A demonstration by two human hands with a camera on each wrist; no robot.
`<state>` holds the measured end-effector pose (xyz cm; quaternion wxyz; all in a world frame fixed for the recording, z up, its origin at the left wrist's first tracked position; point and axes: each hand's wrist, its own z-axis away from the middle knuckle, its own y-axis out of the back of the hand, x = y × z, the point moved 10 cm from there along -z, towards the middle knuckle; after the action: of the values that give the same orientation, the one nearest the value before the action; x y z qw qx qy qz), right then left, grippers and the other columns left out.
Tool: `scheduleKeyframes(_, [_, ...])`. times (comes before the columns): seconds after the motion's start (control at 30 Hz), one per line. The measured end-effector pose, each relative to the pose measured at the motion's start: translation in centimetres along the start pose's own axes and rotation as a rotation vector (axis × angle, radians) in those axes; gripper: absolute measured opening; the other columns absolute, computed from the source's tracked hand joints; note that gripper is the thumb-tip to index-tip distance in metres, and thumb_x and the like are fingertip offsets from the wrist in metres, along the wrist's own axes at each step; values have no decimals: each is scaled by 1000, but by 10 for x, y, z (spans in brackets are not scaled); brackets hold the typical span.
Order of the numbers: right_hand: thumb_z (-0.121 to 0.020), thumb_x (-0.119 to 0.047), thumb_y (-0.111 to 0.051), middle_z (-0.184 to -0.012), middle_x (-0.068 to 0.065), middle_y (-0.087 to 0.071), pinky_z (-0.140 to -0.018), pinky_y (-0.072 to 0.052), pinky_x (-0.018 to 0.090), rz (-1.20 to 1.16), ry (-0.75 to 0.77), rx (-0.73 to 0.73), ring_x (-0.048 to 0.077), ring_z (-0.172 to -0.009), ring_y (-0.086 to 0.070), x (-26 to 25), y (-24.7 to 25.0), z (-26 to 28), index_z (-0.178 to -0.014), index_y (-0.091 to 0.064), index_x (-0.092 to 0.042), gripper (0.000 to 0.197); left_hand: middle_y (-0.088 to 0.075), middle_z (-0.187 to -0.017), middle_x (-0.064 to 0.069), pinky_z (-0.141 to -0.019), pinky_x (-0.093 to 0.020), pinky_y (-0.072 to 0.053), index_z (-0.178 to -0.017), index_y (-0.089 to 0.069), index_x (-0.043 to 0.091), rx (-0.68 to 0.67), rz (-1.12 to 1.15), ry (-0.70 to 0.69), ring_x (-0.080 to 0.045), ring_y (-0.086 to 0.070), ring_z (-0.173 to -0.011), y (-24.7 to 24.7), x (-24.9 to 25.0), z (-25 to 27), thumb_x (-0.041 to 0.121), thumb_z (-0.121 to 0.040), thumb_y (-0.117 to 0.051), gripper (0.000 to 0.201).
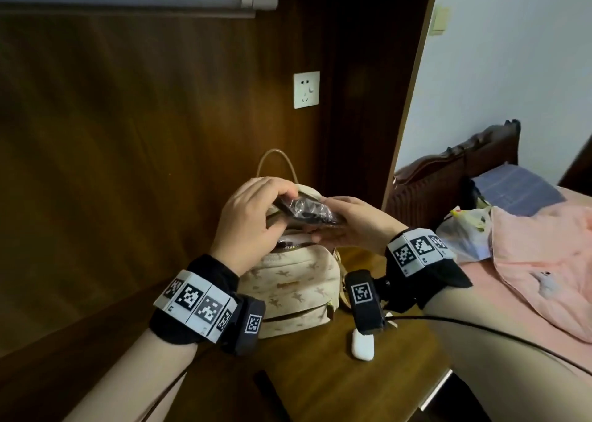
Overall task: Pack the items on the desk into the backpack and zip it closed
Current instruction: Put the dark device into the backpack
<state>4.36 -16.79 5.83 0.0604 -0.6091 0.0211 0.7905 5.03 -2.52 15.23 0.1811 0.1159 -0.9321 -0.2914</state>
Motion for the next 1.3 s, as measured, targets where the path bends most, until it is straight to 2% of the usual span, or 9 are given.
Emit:
scheduleKeyframes(0.17, [-95, -17, -53, -105, 10, -61, -70, -57, 29, 42, 210, 154, 17, -84, -63, -3, 29, -14, -115, -53, -8, 23, -50, -126, 17, -106, -27, -30, -114, -56, 21, -102, -2, 162, -9, -44, -123, -29, -46, 16, 9, -75, -74, 44])
scheduleKeyframes(0.33, [-92, -14, -57, -98, 1, -63, -68, -59, 30, 260, 409, 287, 17, -87, -66, -4, 35, -19, -101, -52, -21, 13, -41, -130, 15, -111, -45, -26, -89, -61, 24, -173, -45, 305, -11, -28, -128, -41, -101, 51, 8, -76, -74, 25])
scheduleKeyframes(0.47, [-88, -11, -60, -90, -13, -63, -68, -47, 6, 589, 605, 372, 4, -86, -62, -12, 30, -14, -95, -52, -23, 16, -27, -149, 8, -115, -44, -11, -100, -63, 33, -291, -10, 398, -23, -11, -142, -54, -117, 72, 20, -75, -78, 33])
scheduleKeyframes(0.53, [-87, -11, -61, -87, -14, -62, -67, -45, 5, 681, 628, 402, 7, -84, -62, -7, 28, -14, -94, -53, -21, 15, -15, -156, 7, -115, -43, -5, -107, -60, 37, -351, 22, 436, -21, -1, -145, -61, -119, 80, 26, -74, -79, 39])
scheduleKeyframes(0.7, [-87, -15, -61, -88, 2, -69, -71, -55, 38, 831, 602, 432, 24, -78, -66, 17, 23, -19, -99, -54, -16, 14, 5, -158, 15, -115, -40, -6, -114, -57, 39, -408, 65, 434, -14, 6, -146, -70, -115, 91, 38, -68, -78, 50])
scheduleKeyframes(0.87, [-88, -17, -60, -98, 6, -70, -73, -50, 29, 802, 465, 543, 27, -88, -66, 35, 38, -16, -104, -56, -17, 16, 31, -150, 24, -116, -51, -3, -115, -59, 44, -544, -2, 435, -8, 24, -138, -85, -115, 97, 69, -59, -55, 62])
scheduleKeyframes(1.0, [-88, -17, -61, -100, 7, -70, -80, -52, 30, 722, 318, 554, 25, -93, -66, 45, 52, -25, -105, -57, -18, 17, 48, -139, 26, -113, -61, 5, -121, -61, 42, -696, -86, 507, -8, 36, -135, -95, -116, 104, 68, -69, -50, 59])
scheduleKeyframes(1.1, [-90, -16, -58, -100, 9, -68, -70, -46, 25, 757, 247, 495, 23, -84, -63, 51, 49, -37, -109, -54, -18, 20, 53, -136, 22, -111, -59, 15, -125, -58, 42, -758, -142, 503, -11, 42, -133, -98, -116, 104, 71, -71, -43, 64])
scheduleKeyframes(1.3, [-92, -17, -54, -105, 11, -66, -70, -42, 25, 829, 167, 471, 28, -89, -62, 59, 44, -46, -119, -50, -15, 27, 51, -139, 18, -110, -56, 19, -121, -59, 46, -809, -233, 522, -15, 36, -138, -94, -121, 105, 74, -72, -34, 62])
